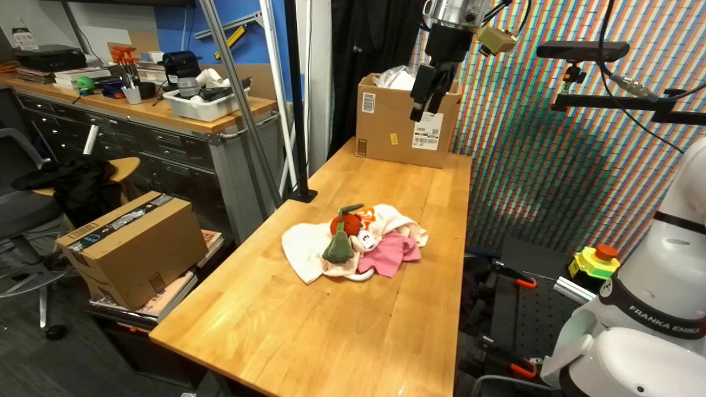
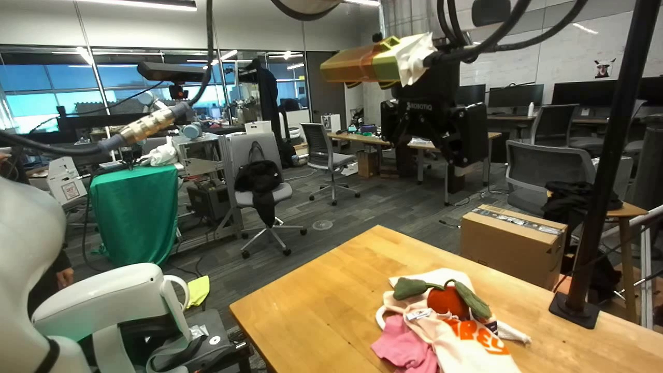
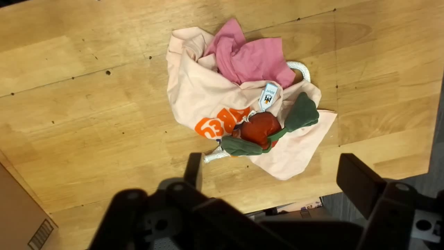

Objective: Move the radish to the right, move the pink and peach shirts to the right, move the peach shirt to the left

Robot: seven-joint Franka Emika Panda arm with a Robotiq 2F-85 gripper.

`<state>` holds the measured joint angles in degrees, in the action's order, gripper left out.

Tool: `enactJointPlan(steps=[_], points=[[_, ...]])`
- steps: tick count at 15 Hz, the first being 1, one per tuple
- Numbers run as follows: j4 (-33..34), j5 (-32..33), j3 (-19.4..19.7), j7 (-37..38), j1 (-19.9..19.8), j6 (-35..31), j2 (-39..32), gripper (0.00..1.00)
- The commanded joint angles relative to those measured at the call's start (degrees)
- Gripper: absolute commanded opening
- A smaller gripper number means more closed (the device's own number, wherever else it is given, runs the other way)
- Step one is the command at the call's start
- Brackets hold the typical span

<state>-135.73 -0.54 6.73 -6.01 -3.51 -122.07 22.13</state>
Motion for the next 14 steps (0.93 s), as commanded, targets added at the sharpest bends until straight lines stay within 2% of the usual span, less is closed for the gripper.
enactJointPlan(steps=[1,6,14], points=[[7.9,-0.1,-2.0,-1.0,1.8,1.6,-8.6,1.00],[18.5,0.0,-4.1,-3.6,3.6,6.4,-19.3,1.00],[31.1,1.4,-5.4,-7.1,2.9,3.1,-35.3,1.00]])
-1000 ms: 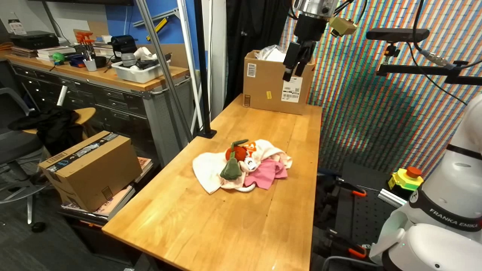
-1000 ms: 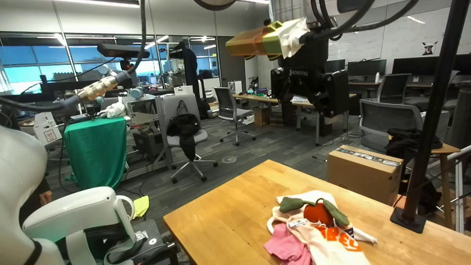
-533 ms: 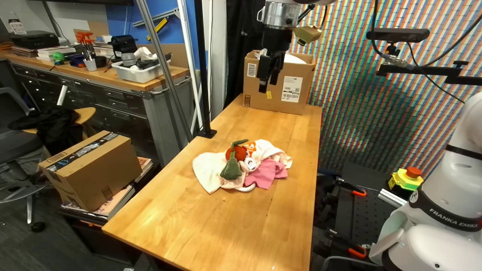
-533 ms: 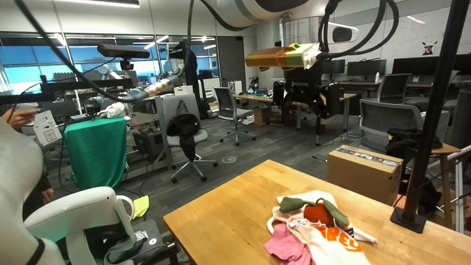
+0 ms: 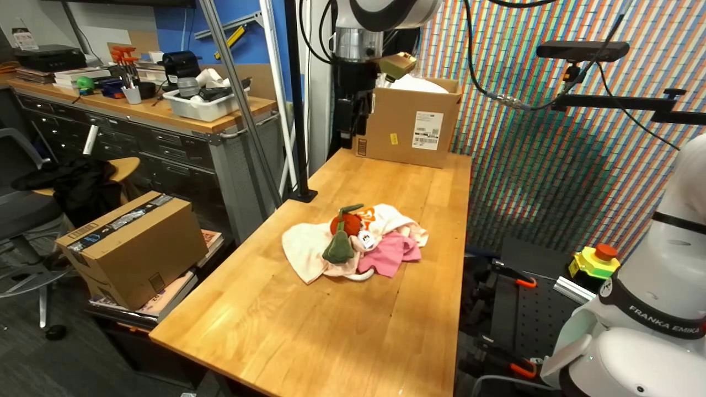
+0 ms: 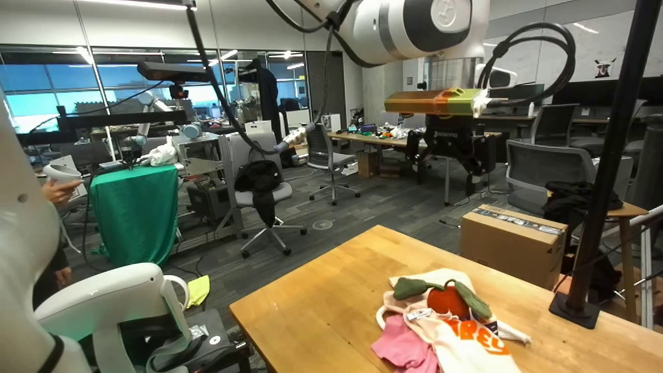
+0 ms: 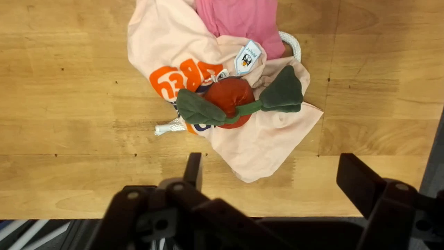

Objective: Move the radish to the right, move the pink and peach shirts to the right, move the peach shirt to the left

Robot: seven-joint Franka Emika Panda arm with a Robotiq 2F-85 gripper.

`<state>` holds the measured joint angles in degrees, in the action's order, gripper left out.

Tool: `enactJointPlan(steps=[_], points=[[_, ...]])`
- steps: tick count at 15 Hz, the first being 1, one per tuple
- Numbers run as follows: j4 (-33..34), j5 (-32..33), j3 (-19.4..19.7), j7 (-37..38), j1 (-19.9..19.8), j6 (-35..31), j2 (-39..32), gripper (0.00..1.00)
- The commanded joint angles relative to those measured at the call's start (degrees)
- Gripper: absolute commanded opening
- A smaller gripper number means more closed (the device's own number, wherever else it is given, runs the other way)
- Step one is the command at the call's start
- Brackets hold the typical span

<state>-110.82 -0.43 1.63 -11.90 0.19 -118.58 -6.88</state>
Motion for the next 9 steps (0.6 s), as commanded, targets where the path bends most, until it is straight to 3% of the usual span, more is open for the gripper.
enactJointPlan(steps=[1,9], points=[[7.2,1.8,-0.2,-1.4,-1.0,-1.4,-8.4,1.00],[11.3,2.3,0.1,-0.3,-3.4,-9.5,-20.3,1.00]])
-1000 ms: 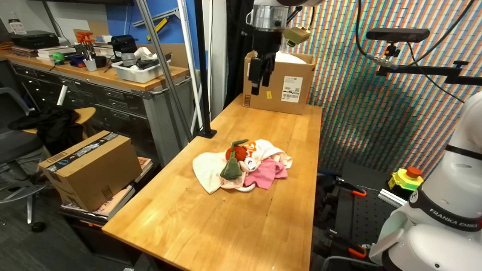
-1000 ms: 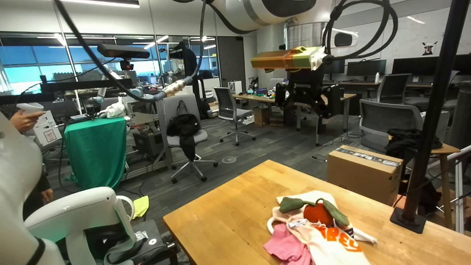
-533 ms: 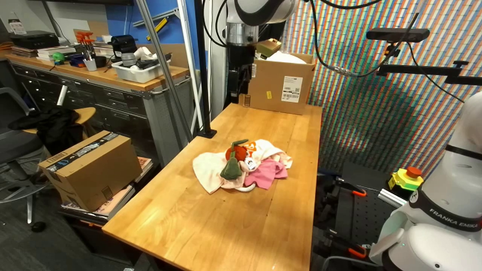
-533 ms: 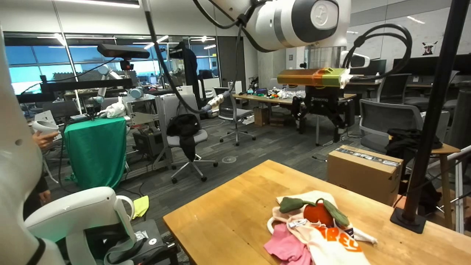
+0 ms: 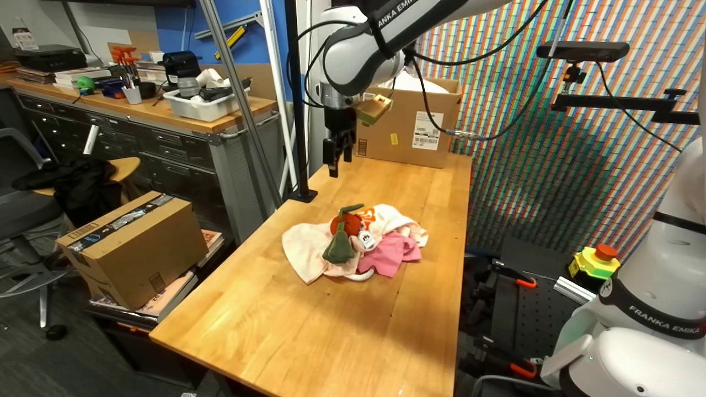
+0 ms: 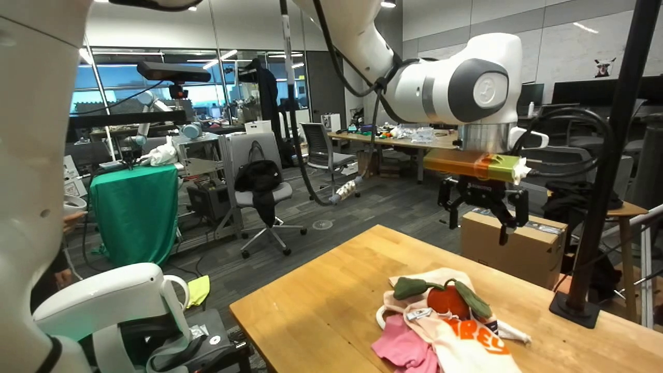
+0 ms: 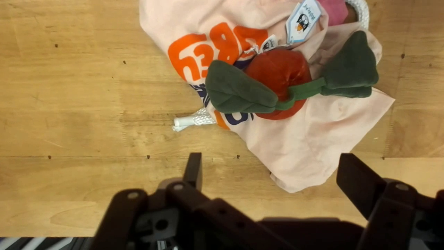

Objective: Move the radish to the right, move the pink and peach shirts to the right, move the peach shirt to the left

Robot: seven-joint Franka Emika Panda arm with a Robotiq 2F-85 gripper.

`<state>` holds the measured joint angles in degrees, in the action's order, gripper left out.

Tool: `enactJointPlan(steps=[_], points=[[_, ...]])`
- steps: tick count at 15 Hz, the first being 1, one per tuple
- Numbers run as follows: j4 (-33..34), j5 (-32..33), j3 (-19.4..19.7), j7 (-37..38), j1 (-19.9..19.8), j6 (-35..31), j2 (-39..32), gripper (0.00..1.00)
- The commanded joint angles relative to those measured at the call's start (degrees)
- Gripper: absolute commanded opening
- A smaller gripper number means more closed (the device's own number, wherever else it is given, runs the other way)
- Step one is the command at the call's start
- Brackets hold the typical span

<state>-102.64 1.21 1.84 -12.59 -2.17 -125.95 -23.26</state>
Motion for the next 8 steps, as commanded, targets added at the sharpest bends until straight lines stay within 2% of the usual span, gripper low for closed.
enactJointPlan(steps=[1,8], points=[[3.5,0.4,0.0,1.1,-1.3,-3.0,-5.1,1.00],[5.0,-0.6,-0.3,4.1,-2.4,-5.7,-11.2,1.00]])
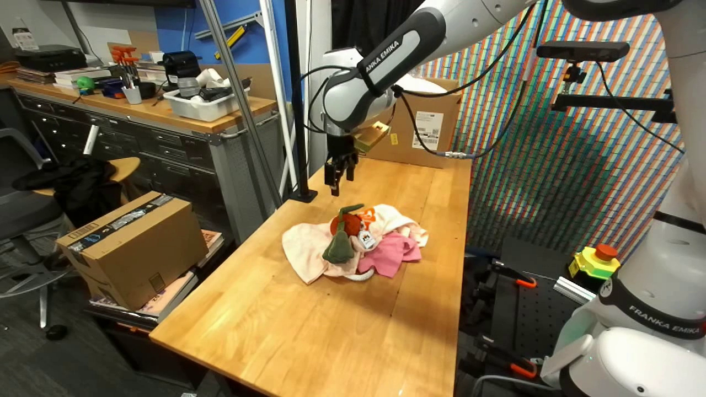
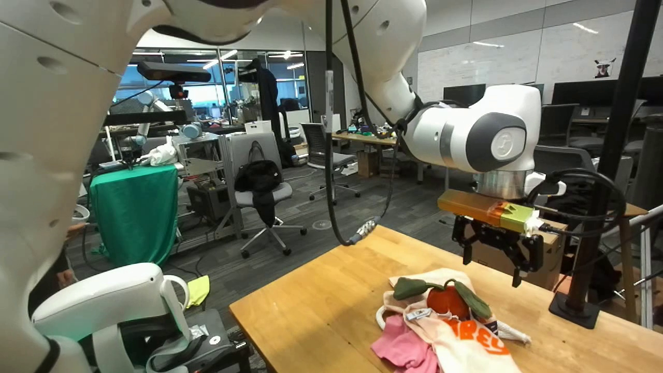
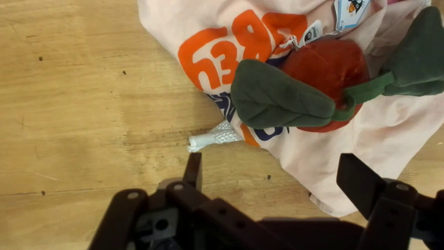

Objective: Move the radish to the right, move the pink and peach shirts to the right, move the peach shirt to the left

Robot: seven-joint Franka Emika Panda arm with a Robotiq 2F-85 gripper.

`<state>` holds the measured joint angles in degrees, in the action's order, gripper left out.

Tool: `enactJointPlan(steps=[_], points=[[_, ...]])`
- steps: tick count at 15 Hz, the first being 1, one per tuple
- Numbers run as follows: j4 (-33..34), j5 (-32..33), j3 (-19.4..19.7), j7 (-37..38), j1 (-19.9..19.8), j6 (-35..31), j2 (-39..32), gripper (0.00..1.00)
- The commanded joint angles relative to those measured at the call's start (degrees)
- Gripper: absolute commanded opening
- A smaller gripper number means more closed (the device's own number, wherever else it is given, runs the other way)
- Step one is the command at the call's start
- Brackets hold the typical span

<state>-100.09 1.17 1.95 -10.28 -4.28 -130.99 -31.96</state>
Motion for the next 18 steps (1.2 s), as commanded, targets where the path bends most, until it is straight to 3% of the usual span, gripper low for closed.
enactJointPlan(steps=[1,18], points=[[2.6,-1.3,-0.8,2.0,-0.4,-0.5,-2.9,1.00],[3.3,-2.4,-1.6,4.6,0.4,-3.1,-10.1,1.00]])
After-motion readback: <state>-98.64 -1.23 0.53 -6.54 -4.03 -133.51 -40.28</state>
